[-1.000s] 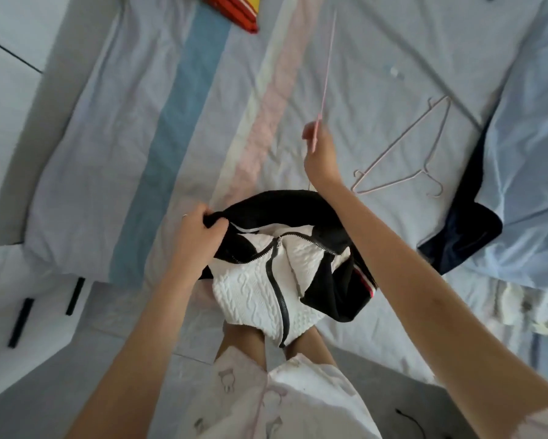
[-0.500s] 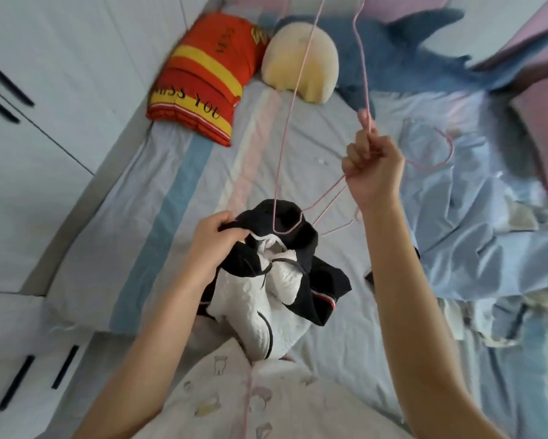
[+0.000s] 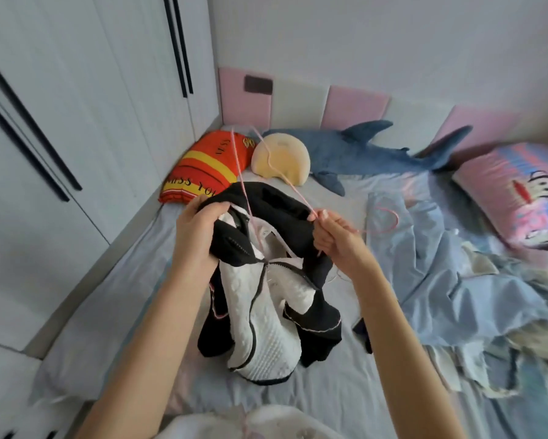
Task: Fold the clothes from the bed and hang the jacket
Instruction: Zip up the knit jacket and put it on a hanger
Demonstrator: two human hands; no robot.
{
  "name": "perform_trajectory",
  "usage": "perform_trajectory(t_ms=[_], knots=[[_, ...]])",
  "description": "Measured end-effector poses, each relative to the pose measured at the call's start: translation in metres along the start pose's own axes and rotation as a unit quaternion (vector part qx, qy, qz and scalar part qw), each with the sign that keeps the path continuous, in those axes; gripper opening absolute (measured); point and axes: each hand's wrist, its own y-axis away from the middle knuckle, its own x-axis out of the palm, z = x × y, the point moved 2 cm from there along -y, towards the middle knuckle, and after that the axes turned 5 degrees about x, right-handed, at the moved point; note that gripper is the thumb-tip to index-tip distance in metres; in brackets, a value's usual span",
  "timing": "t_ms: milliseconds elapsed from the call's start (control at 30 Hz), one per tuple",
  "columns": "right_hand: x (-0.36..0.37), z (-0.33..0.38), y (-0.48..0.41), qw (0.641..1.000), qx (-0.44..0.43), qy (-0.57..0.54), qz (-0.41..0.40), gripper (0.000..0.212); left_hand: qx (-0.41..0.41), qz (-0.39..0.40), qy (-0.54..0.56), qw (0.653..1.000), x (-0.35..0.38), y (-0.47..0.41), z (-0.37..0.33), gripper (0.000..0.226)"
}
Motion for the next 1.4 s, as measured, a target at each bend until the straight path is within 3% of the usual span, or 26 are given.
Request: perform_trajectory(t_ms=[133,333,500,600,700,867,1100,1234,1400], knots=[[-0.010,0.000,0.033,0.991,0.081,0.083,0.061,0.037,0.064,-0.032,0.027,0.997,-0.011,0.005,-0.023,0.021],[-0.003,0.056,0.068,0.957,0.106,0.260,0.068,0.026,0.163,-0.034,-0.118,0.979,-0.018,0.012,-0.026,0.036],[0.006,0.070,0.079,0.923,0.142,0.354,0.056,0.027,0.307,-0.030,-0.311,0.899,-0.019,0.009,-0.024,0.030],[0.010,0.072,0.083,0.902,0.167,0.392,0.071,0.028,0.321,-0.046,-0.377,0.867,-0.025,0.005,-0.018,0.025],[0.011,0.076,0.085,0.887,0.179,0.418,0.075,0.028,0.337,-0.041,-0.367,0.866,-0.029,0.003,-0.014,0.037],[0.009,0.078,0.093,0.894,0.142,0.419,0.071,0.027,0.350,-0.039,-0.358,0.865,-0.034,-0.002,-0.018,0.039],[0.048,0.043,0.075,0.881,0.133,0.455,-0.010,0.029,0.413,0.042,-0.397,0.818,-0.011,0.008,-0.011,0.034],[0.056,0.053,0.057,0.910,0.126,0.388,-0.082,0.030,0.444,0.096,-0.389,0.801,0.002,0.016,-0.004,0.032],[0.076,0.064,0.058,0.914,0.117,0.388,-0.018,0.030,0.475,0.082,-0.305,0.821,0.004,0.026,-0.023,0.030]])
